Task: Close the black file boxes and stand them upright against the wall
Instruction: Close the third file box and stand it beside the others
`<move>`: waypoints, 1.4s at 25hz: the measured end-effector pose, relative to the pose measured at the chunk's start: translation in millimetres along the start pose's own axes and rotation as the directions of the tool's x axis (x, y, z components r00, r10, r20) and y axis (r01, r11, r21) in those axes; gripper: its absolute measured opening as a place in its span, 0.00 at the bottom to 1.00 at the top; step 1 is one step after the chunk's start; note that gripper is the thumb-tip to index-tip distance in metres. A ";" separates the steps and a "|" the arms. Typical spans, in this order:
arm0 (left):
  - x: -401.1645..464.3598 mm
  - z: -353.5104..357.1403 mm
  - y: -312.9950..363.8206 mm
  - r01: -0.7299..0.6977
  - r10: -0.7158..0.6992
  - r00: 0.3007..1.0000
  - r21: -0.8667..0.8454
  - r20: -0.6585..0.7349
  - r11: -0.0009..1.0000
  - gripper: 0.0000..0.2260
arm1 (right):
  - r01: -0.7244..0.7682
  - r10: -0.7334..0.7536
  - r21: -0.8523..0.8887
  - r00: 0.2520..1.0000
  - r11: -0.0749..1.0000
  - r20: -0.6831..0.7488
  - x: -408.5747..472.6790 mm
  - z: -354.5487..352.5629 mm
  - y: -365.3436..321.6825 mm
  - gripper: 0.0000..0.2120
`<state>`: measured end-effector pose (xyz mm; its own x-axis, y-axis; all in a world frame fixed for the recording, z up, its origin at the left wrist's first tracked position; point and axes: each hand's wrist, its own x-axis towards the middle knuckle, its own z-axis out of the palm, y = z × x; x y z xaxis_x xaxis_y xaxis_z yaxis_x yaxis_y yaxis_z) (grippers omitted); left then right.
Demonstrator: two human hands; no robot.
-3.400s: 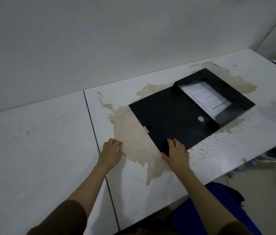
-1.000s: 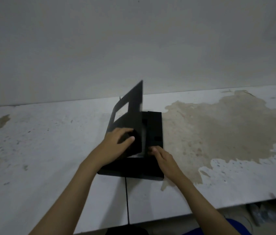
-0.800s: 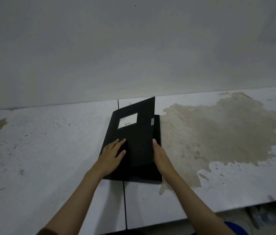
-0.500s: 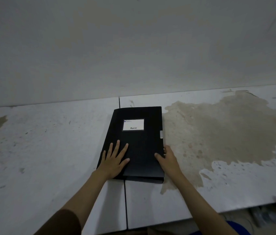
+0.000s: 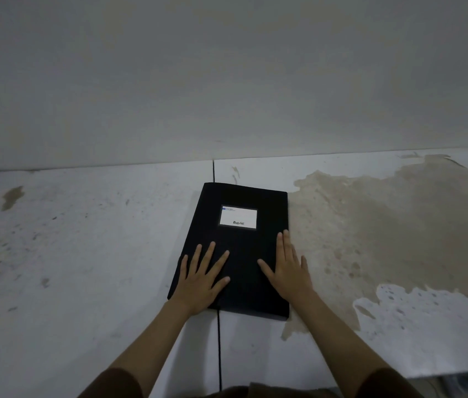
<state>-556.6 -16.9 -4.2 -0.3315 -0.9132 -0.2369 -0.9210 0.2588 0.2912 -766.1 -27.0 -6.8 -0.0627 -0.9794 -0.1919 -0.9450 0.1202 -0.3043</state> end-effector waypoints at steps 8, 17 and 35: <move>21.8 -14.7 -9.1 0.456 -0.577 0.817 -0.581 -0.028 0.674 0.33 | -0.071 0.066 0.089 0.996 0.994 0.063 1.2 0.3 2.7 0.40; -8.0 -39.1 -35.0 0.316 -0.594 0.801 -0.897 0.077 0.309 0.24 | -0.048 0.052 0.660 0.999 0.750 0.014 -0.6 -16.0 -42.5 0.38; -306.8 -150.0 -324.3 -0.165 -0.924 0.352 -0.982 -0.149 0.096 0.25 | 0.342 -0.510 0.758 0.860 0.556 -0.015 -67.6 38.6 -481.1 0.37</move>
<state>-125.5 132.2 113.1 0.7647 -0.6077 -0.2142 0.1673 -0.1337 0.9768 -294.9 -12.3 116.6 0.4235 -0.9059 0.0038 -0.3032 -0.1457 -0.9417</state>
